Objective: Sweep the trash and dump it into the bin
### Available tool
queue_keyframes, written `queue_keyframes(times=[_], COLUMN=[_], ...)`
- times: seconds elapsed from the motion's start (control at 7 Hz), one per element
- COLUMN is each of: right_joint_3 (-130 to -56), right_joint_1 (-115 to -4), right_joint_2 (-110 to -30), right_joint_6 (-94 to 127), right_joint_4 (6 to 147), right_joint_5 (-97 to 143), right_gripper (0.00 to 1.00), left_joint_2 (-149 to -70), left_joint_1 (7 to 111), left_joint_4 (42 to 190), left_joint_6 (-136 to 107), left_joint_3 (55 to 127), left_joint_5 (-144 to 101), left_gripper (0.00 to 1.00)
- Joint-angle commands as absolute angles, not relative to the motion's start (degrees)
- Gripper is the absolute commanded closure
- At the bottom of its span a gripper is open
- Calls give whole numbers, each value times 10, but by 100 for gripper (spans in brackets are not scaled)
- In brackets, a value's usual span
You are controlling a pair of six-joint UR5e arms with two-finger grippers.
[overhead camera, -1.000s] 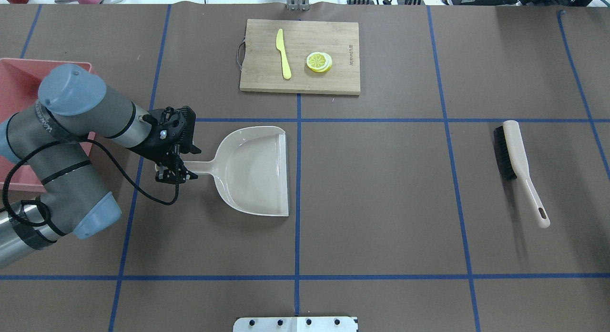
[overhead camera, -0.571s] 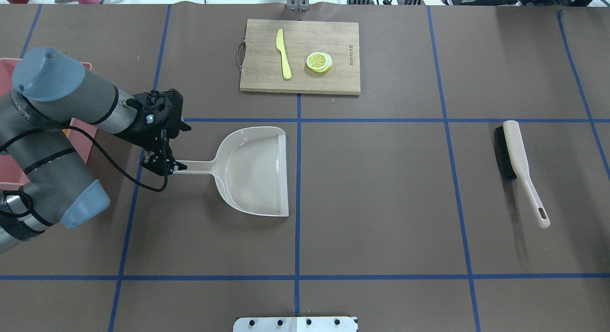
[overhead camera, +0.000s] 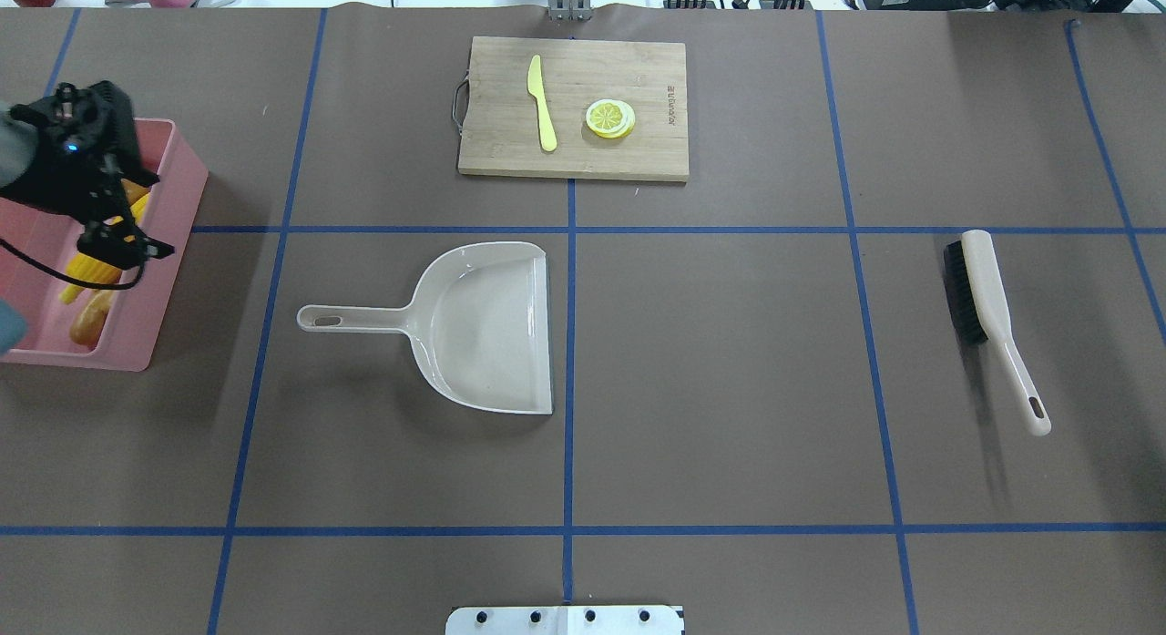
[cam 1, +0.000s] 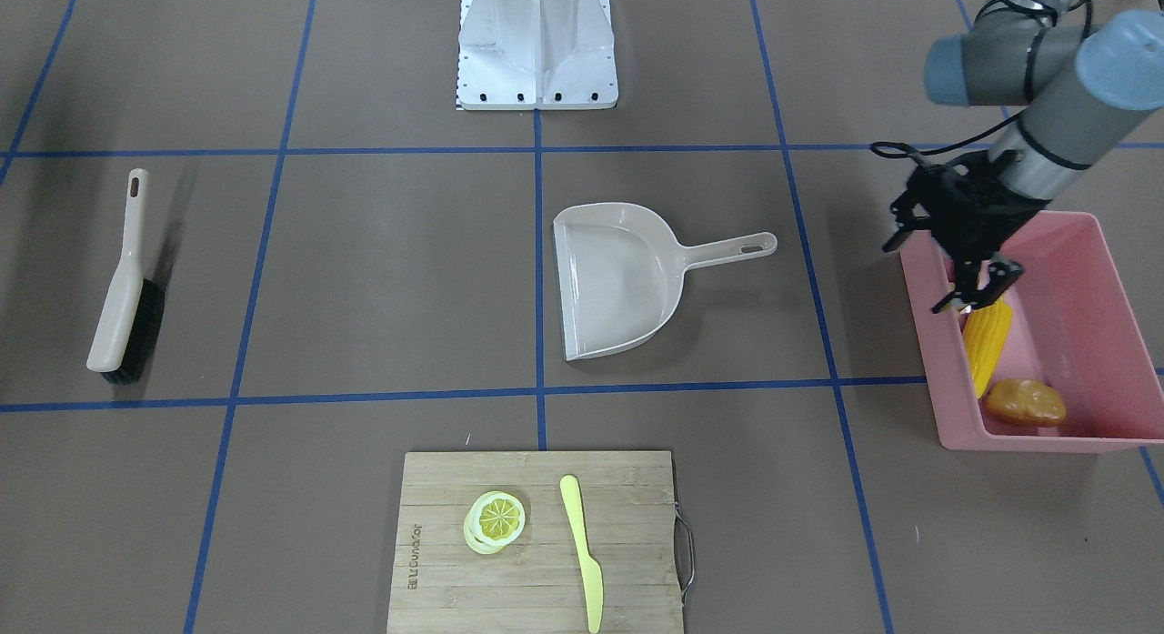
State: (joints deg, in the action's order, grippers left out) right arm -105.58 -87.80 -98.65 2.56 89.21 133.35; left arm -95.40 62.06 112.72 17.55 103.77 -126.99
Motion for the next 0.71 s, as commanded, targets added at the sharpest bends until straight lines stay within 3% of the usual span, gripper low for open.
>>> queue_keyframes(times=[0.0,0.29,0.57], right_joint_3=[-1057,-1056,-1056], right_joint_1=[-879,-879,-879], right_joint_2=[-991,-991,-991], right_joint_6=[26,30,30], right_joint_4=[892,895,898], right_joint_5=[1334,1331,1332], right_gripper=[0,0,0], left_joint_2=[-824,-788,-884], left_joint_1=[744,834,934], left_joint_4=[1110,1056,791], left_joint_6=[159,156,75], left_joint_3=[1048,1001,971], left_joint_5=[-1267,-1291,-1372], left_gripper=[1,1,1])
